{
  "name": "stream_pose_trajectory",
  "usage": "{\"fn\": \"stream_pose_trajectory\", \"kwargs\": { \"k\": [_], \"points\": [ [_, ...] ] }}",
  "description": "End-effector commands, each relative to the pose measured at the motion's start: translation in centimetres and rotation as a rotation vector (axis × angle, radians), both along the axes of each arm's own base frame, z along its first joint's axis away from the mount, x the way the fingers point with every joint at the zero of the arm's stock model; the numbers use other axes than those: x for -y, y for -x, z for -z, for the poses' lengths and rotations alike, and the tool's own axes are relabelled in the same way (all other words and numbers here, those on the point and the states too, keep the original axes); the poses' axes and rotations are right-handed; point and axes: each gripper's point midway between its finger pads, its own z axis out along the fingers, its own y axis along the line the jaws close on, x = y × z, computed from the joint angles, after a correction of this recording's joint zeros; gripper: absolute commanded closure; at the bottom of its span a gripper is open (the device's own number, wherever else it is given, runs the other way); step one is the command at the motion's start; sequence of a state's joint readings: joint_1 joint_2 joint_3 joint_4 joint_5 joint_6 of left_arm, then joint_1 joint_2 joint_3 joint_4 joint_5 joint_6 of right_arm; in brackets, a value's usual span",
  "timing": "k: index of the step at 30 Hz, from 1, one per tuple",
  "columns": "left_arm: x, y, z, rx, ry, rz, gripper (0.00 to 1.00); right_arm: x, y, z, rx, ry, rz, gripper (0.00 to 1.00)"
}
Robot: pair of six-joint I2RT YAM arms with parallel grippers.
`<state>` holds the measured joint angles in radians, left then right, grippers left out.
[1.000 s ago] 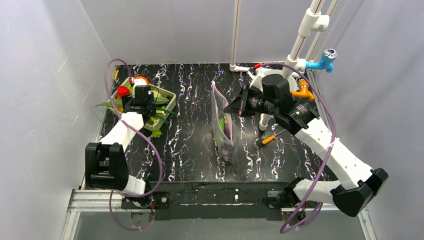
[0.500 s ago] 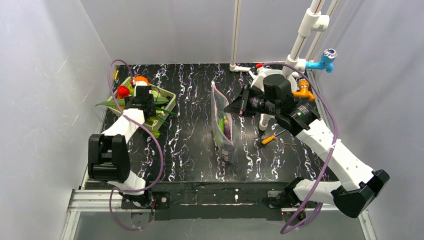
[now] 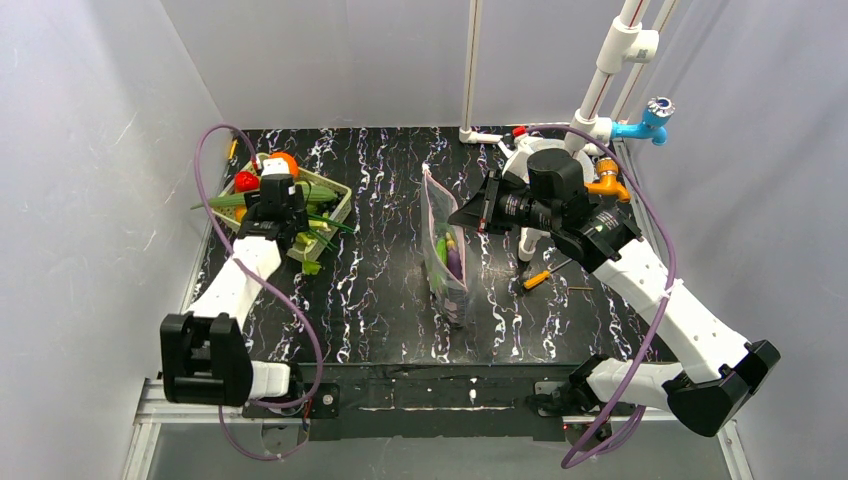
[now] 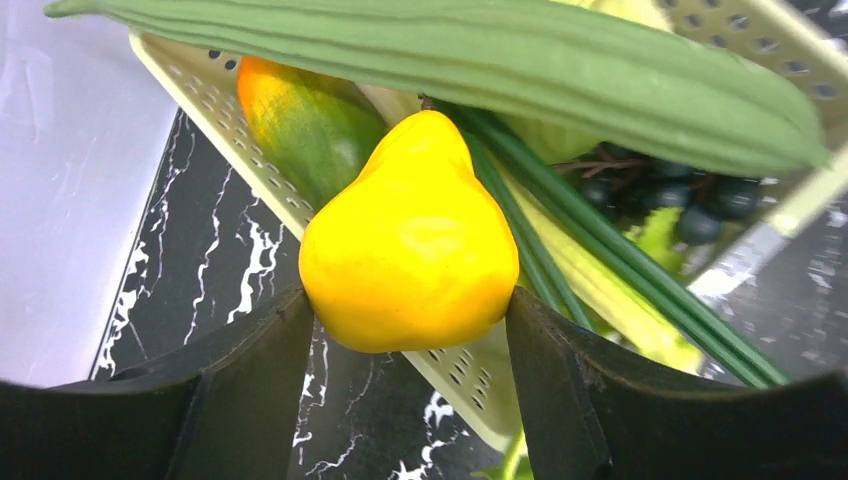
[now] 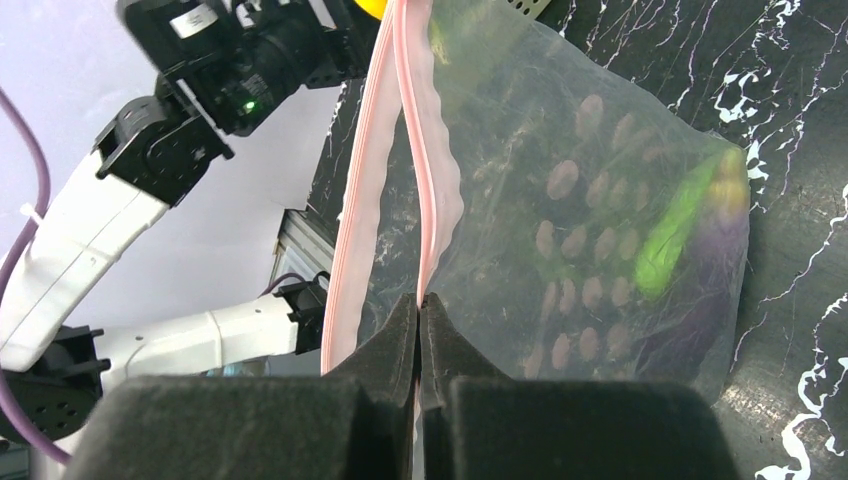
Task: Place the food in the zip-top bag and seal the zipper
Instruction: Pick up the fake fruit from the bin, then place the fake fruit in the zipper food storage bag.
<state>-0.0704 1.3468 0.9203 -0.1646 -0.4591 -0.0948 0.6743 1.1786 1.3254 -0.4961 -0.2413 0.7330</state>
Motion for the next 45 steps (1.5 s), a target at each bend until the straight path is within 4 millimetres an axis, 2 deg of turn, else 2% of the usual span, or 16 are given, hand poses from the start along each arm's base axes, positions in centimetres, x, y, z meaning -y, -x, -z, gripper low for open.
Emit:
{"fn": "stream_pose_trajectory", "kwargs": {
  "k": [1, 4, 8, 10, 12, 15, 20, 23, 26, 27, 29, 35, 38, 40, 45],
  "points": [
    [2.8, 1.1, -3.3, 0.098, 0.108, 0.085, 0.66, 0.2, -0.1, -1.9, 0.062, -0.035, 0.002, 0.99],
    [5.0, 2.9, -4.7, 0.119, 0.254, 0.125, 0.66, 0.2, -0.3, -2.0, 0.072, -0.03, 0.003, 0.99],
    [10.2, 5.1, -7.3, 0.164, 0.495, 0.31, 0.65, -0.1, -0.7, -2.1, 0.08, -0.022, -0.001, 0.99],
    [11.3, 6.2, -8.7, 0.18, 0.552, 0.355, 0.66, -0.3, -1.0, -2.3, 0.085, -0.021, -0.005, 0.99],
    [12.2, 7.1, -11.0, 0.211, 0.584, 0.404, 0.67, -0.6, -1.2, -2.4, 0.087, -0.02, -0.011, 0.99],
    [15.3, 8.4, -14.7, 0.254, 0.692, 0.58, 0.67, -0.8, -1.3, -2.5, 0.088, -0.021, -0.019, 0.99],
    [21.8, 11.6, -22.0, 0.34, 1.088, 0.906, 0.68, -1.1, -1.4, -2.3, 0.08, -0.019, -0.029, 0.99],
    [24.8, 14.0, -27.1, 0.435, 1.272, 1.113, 0.68, -1.1, -1.4, -2.3, 0.082, -0.022, -0.031, 0.99],
    [27.4, 16.8, -30.7, 0.489, 1.306, 1.286, 0.67, -1.1, -1.3, -2.5, 0.084, -0.027, -0.032, 0.99],
    [28.3, 17.5, -31.2, 0.482, 1.308, 1.323, 0.67, -1.1, -1.3, -2.6, 0.084, -0.029, -0.033, 0.99],
    [29.7, 18.2, -31.6, 0.471, 1.285, 1.363, 0.66, -1.1, -1.2, -2.8, 0.085, -0.034, -0.035, 0.99],
    [32.1, 17.4, -28.2, 0.361, 1.312, 1.317, 0.67, -0.8, -0.7, -3.3, 0.092, -0.049, -0.034, 0.99],
    [32.4, 16.1, -25.5, 0.315, 1.312, 1.199, 0.71, -0.6, -0.5, -3.7, 0.1, -0.055, -0.028, 0.99],
    [32.3, 15.2, -23.1, 0.265, 1.287, 1.1, 0.71, -0.4, -0.4, -3.8, 0.105, -0.057, -0.022, 0.99],
    [31.0, 14.3, -17.8, 0.1, 1.18, 0.88, 0.71, 0.0, -0.3, -4.2, 0.122, -0.065, -0.007, 0.99]
  ]
}}
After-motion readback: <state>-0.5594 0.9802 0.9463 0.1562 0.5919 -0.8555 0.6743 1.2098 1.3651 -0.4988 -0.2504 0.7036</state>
